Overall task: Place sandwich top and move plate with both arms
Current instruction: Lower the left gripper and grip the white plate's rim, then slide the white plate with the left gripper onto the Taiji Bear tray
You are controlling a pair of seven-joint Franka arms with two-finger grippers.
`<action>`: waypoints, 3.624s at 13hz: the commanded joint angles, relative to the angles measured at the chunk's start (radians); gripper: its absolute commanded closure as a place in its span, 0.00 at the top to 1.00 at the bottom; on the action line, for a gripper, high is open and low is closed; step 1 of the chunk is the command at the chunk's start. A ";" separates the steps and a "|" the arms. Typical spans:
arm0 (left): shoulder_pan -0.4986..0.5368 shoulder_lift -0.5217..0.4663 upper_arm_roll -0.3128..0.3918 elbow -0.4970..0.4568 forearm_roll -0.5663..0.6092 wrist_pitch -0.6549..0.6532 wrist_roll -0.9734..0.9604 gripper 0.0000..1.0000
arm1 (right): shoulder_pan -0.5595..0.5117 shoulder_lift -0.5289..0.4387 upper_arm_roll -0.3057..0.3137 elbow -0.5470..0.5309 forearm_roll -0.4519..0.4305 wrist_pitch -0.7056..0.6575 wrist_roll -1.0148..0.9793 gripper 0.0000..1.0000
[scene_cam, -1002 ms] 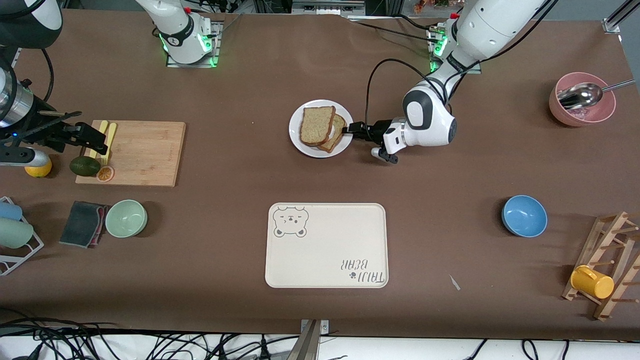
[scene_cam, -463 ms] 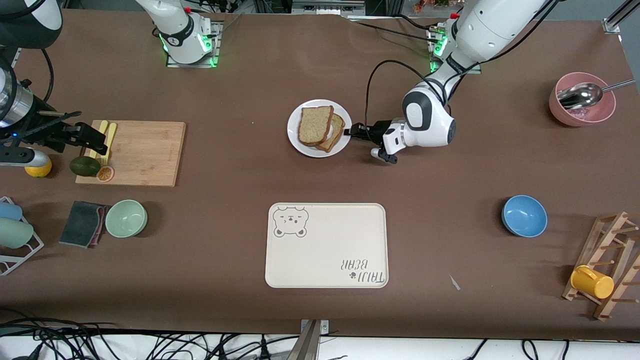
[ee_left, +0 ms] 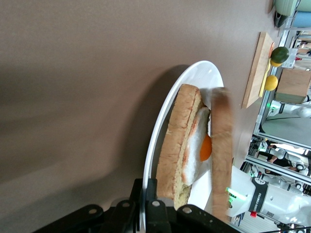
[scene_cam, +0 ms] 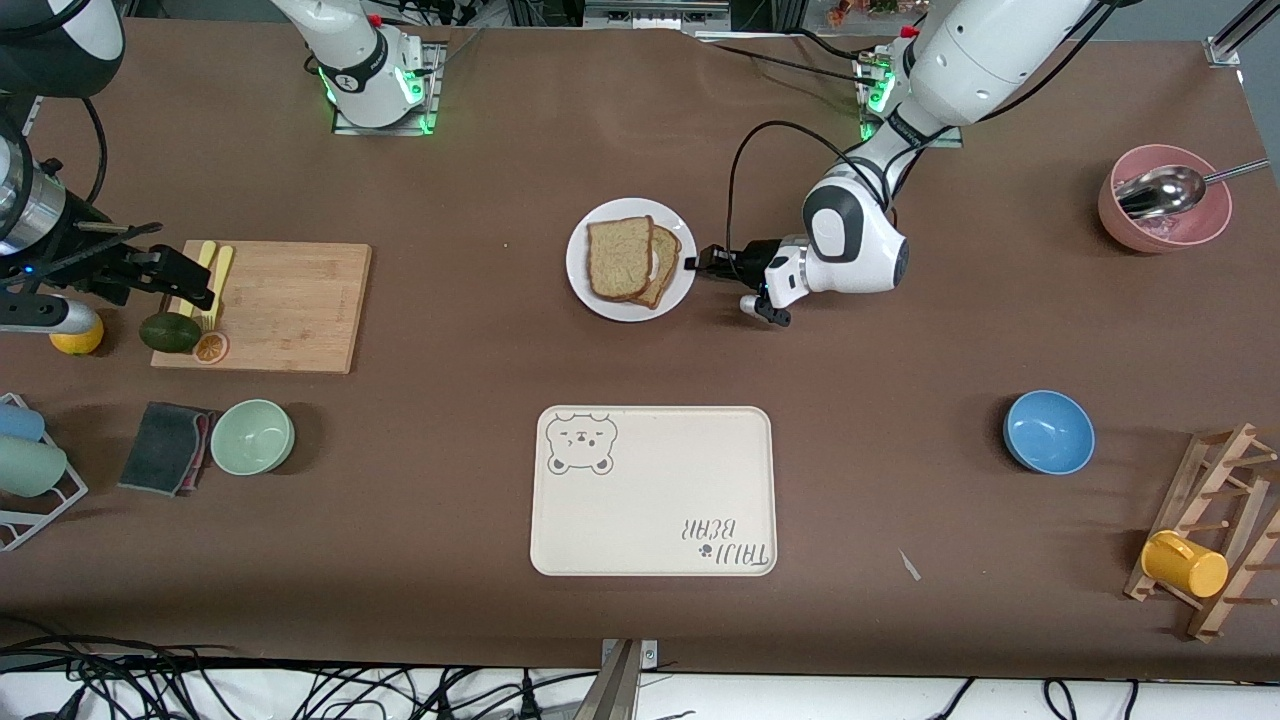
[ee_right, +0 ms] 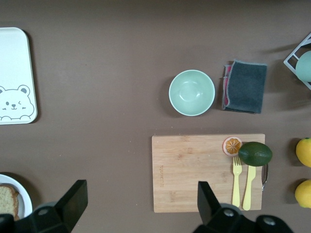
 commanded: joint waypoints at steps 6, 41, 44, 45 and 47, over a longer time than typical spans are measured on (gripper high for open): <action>0.009 -0.038 0.010 0.050 -0.082 0.013 0.027 0.00 | 0.003 -0.008 -0.045 0.026 0.003 -0.024 -0.014 1.00; -0.009 0.308 0.188 0.676 0.006 0.137 -0.197 1.00 | 0.008 -0.081 -0.099 0.040 0.036 -0.082 -0.127 1.00; -0.006 0.273 0.188 0.625 0.038 0.136 -0.203 1.00 | 0.016 -0.071 -0.082 0.041 0.035 -0.077 -0.118 1.00; -0.006 0.235 0.188 0.579 0.050 0.134 -0.204 1.00 | 0.017 -0.062 -0.080 0.061 0.033 -0.079 -0.120 1.00; -0.006 0.154 0.188 0.478 0.073 0.134 -0.204 1.00 | 0.017 -0.051 -0.079 0.092 0.035 -0.088 -0.120 1.00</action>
